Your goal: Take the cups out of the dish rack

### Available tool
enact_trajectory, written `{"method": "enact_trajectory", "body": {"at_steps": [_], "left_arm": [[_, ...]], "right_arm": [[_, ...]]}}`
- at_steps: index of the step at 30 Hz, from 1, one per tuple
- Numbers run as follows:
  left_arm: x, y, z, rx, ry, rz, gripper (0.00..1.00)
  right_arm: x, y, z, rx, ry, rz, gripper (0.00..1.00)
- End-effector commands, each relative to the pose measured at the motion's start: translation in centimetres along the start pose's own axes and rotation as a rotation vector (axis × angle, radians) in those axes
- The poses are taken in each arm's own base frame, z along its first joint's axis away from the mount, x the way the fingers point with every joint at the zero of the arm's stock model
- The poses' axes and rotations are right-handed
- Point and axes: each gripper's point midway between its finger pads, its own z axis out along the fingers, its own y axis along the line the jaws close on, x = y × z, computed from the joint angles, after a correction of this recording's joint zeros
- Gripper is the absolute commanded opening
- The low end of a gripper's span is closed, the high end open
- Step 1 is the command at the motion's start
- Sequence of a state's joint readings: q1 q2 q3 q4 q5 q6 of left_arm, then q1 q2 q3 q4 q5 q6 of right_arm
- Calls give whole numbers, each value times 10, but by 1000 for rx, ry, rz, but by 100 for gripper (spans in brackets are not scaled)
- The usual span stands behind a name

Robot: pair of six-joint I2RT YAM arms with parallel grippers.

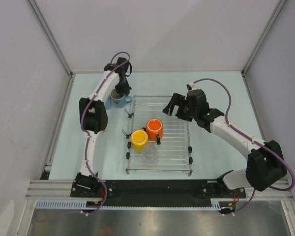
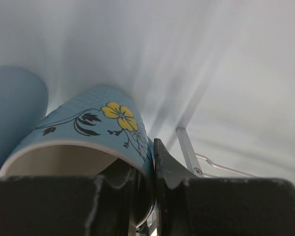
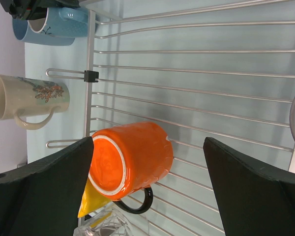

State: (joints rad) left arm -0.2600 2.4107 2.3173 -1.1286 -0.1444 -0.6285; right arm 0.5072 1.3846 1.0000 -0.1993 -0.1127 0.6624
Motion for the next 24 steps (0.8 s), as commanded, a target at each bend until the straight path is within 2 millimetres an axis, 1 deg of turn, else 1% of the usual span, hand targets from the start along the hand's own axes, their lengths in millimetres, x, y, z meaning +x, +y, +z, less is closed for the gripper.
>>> {"method": "enact_trajectory", "body": {"at_steps": [1,5,9,10,13,14,17,24], "left_arm": [[-15,-17,-17,58,-62,0,0],[-9,-17,-7,48,-40,6,0],[-5,-18,-4,47,-28,18,0],[-6,-18,-5,50,-34,18,0],[-9,-20,-10,60,-45,22,6],[-10,-20,-11,62,-49,21,10],[-15,-23,-18,79,-69,20,16],[-21,-29,-30,117,-94,43,23]], "right_arm": [[-1,3,3,-10,-14,5,100],[0,2,4,-7,-13,4,100],[0,2,4,-7,-10,4,100],[0,2,5,-6,-9,5,100],[1,0,5,-2,-9,5,100],[2,1,5,-3,-6,4,100],[1,1,5,-4,-7,6,100],[3,2,5,-10,-3,1,100]]}}
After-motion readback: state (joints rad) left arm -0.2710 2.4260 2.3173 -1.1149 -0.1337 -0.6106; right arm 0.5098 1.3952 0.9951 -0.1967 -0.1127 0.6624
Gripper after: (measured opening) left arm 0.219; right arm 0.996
